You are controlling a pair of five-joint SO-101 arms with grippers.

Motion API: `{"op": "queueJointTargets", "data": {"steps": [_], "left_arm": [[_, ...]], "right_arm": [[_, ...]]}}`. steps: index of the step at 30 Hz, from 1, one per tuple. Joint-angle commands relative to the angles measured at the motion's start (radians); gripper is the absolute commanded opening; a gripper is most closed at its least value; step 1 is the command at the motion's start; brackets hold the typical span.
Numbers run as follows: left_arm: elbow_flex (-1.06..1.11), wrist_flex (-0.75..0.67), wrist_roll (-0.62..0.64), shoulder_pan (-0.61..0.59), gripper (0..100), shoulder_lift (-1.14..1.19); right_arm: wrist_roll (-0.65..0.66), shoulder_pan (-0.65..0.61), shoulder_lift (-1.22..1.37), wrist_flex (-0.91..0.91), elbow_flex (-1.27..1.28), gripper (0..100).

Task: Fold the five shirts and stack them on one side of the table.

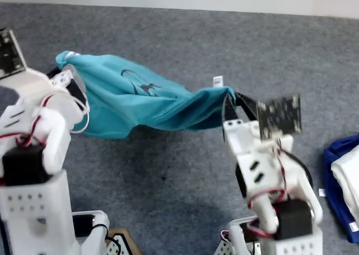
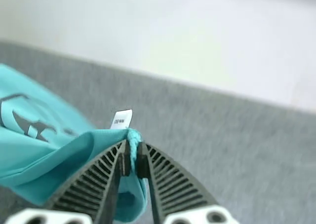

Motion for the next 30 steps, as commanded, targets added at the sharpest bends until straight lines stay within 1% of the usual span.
{"op": "queueJointTargets", "data": {"steps": [1, 5, 9, 13, 17, 20, 22, 25, 27, 30], "left_arm": [[-0.05, -0.003, 0.011, -0.036, 1, -0.096], [-0.085, -0.003, 0.012, -0.099, 1, -0.166], [-0.125, -0.003, 0.018, -0.177, 1, -0.202], [-0.148, -0.003, 0.143, -0.236, 1, -0.199], [-0.136, -0.005, 0.166, -0.24, 1, -0.131], [-0.094, -0.066, 0.164, -0.242, 1, -0.036], [-0.051, -0.127, 0.163, -0.242, 1, 0.039], [0.005, -0.236, 0.161, -0.225, 1, 0.168], [0.022, -0.311, 0.161, -0.22, 1, 0.266], [0.018, -0.422, 0.163, -0.22, 1, 0.426]], "right_arm": [[0.064, -0.042, -0.082, 0.002, -0.11, 0.6], [0.068, -0.048, -0.081, 0.015, -0.237, 0.6], [0.063, -0.05, -0.028, 0.079, -0.364, 0.6], [0.063, -0.05, 0.093, 0.165, -0.501, 0.6], [0.063, -0.045, 0.236, 0.228, -0.567, 0.6], [0.063, -0.045, 0.328, 0.22, -0.564, 0.6], [0.063, -0.045, 0.384, 0.185, -0.542, 0.6], [0.068, -0.042, 0.47, 0.076, -0.47, 0.6], [0.068, -0.021, 0.522, -0.031, -0.395, 0.6], [0.069, -0.005, 0.619, -0.249, -0.28, 0.6]]}}
